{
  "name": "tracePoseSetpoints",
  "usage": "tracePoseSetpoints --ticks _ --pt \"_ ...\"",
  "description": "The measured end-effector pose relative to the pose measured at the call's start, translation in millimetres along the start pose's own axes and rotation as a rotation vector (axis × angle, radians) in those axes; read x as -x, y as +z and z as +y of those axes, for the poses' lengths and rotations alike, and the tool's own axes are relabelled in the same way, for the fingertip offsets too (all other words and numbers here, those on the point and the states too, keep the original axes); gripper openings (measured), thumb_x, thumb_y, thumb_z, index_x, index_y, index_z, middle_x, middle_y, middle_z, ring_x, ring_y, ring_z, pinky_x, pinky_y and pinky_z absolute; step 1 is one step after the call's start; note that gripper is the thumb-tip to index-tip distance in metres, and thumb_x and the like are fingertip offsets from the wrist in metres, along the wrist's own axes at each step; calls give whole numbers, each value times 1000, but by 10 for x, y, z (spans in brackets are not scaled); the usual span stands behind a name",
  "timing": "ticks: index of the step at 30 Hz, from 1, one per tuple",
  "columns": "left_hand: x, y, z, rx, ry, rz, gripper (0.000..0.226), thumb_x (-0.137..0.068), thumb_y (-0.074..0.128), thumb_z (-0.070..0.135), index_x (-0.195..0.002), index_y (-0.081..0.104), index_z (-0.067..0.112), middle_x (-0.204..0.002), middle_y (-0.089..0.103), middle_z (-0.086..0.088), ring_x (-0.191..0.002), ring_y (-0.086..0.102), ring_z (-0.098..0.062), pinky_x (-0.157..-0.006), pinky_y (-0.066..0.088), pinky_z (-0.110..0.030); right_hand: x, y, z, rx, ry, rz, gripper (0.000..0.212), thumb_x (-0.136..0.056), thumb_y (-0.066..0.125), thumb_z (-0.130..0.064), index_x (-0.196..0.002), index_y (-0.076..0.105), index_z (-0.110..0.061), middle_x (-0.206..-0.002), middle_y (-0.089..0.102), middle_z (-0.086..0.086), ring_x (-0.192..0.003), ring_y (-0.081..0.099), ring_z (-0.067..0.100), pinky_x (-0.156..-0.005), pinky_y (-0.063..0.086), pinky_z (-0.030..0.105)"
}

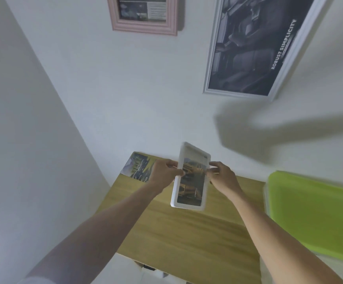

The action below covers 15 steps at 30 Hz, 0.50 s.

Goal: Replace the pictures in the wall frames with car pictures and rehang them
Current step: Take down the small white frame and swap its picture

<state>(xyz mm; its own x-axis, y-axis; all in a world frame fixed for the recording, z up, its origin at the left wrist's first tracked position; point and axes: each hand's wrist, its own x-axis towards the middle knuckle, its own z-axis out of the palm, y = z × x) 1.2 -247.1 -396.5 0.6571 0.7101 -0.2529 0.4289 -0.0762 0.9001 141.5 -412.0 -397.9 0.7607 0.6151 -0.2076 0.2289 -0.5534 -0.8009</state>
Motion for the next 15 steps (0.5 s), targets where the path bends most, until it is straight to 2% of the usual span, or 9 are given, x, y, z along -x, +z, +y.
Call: tracePoseSetpoints --ticks 3,5,8,10,13,15 --pt "46 142 136 -47 97 88 27 -65 83 24 -87 69 19 -74 68 3 -69 64 -13 -65 52 -29 -182 -19 -306 -154 -48 -41 48 -85 60 -56 -123 61 -27 -107 70 -8 -92 71 14 -86 59 41" --pt "83 254 222 -114 179 160 20 -69 79 25 -83 65 23 -74 65 7 -68 61 -12 -62 50 -31 -297 -37 -504 -252 -53 -34 49 -78 67 -59 -115 63 -26 -102 71 -7 -87 73 16 -81 61 42" --pt "148 392 263 -177 240 207 18 -71 75 25 -79 58 25 -77 66 9 -72 63 -13 -63 51 -35 -337 -49 -678 -399 -33 -22 39 -79 77 -34 -108 63 -11 -100 71 5 -80 75 21 -69 63 40" --pt "148 444 230 -184 280 186 23 -71 78 27 -79 57 28 -78 67 9 -73 64 -11 -64 52 -35 -355 -48 -671 -407 -49 -11 24 -82 71 -18 -101 67 -3 -100 72 12 -80 75 25 -65 64 41" --pt "89 470 163 -84 322 118 23 -71 83 38 -83 65 29 -80 68 9 -76 65 -8 -72 55 -35 -442 -100 -588 -381 -49 -39 14 -82 63 -8 -91 72 -3 -94 73 19 -82 74 32 -66 63 45" --pt "40 443 113 -16 317 154 25 -73 82 41 -90 69 27 -90 69 9 -83 65 -8 -81 54 -35 -473 -162 -530 -392 -44 -111 13 -84 64 -5 -92 74 -5 -94 74 19 -86 73 35 -70 63 46"
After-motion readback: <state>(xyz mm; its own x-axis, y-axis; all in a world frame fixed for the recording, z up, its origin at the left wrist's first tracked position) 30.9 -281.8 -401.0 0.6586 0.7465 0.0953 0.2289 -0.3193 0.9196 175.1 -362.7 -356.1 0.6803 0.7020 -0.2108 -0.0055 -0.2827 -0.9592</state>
